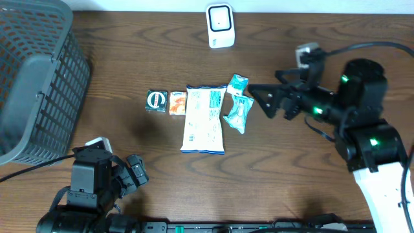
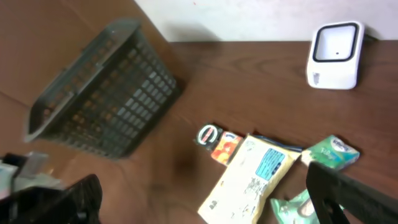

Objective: Scan the item barcode

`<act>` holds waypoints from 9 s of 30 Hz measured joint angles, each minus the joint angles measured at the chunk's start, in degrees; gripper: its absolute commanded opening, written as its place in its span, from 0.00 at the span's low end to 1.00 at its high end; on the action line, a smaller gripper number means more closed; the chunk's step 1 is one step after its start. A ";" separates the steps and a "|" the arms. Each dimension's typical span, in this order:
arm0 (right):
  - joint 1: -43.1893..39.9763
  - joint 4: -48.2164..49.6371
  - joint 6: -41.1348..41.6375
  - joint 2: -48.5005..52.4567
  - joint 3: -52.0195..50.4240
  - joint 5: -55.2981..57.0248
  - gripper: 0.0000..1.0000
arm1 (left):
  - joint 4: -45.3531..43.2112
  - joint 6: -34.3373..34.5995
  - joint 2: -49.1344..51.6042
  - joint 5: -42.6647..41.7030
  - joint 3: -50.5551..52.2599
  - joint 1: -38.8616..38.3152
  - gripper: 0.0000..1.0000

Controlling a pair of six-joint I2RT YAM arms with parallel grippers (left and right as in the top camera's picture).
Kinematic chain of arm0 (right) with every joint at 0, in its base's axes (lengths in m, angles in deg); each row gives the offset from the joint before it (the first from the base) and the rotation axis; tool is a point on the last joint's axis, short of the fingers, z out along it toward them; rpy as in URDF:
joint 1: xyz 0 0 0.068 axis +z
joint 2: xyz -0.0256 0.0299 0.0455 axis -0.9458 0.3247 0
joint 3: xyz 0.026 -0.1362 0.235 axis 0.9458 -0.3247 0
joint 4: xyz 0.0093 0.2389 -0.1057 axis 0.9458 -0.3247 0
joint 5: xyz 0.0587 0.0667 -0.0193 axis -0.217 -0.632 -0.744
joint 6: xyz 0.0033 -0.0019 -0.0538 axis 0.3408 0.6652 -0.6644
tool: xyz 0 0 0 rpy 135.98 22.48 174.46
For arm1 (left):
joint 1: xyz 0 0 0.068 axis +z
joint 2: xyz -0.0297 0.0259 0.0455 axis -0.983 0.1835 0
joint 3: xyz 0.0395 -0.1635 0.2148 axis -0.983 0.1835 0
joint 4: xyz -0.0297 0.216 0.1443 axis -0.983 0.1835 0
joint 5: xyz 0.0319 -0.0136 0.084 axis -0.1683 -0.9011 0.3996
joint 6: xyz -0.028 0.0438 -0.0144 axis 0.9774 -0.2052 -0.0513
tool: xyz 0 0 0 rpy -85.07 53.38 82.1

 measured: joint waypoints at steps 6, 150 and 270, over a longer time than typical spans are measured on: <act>7.39 -11.08 -3.45 8.04 7.82 16.41 0.99 | 0.00 0.02 0.00 0.00 0.00 0.00 0.98; 12.63 -2.45 12.11 16.31 -9.99 45.09 0.88 | 0.00 0.04 0.00 0.00 0.00 0.00 0.98; 15.06 -30.91 15.54 36.04 0.02 32.33 0.92 | 0.00 0.17 0.00 -0.02 0.00 0.00 0.98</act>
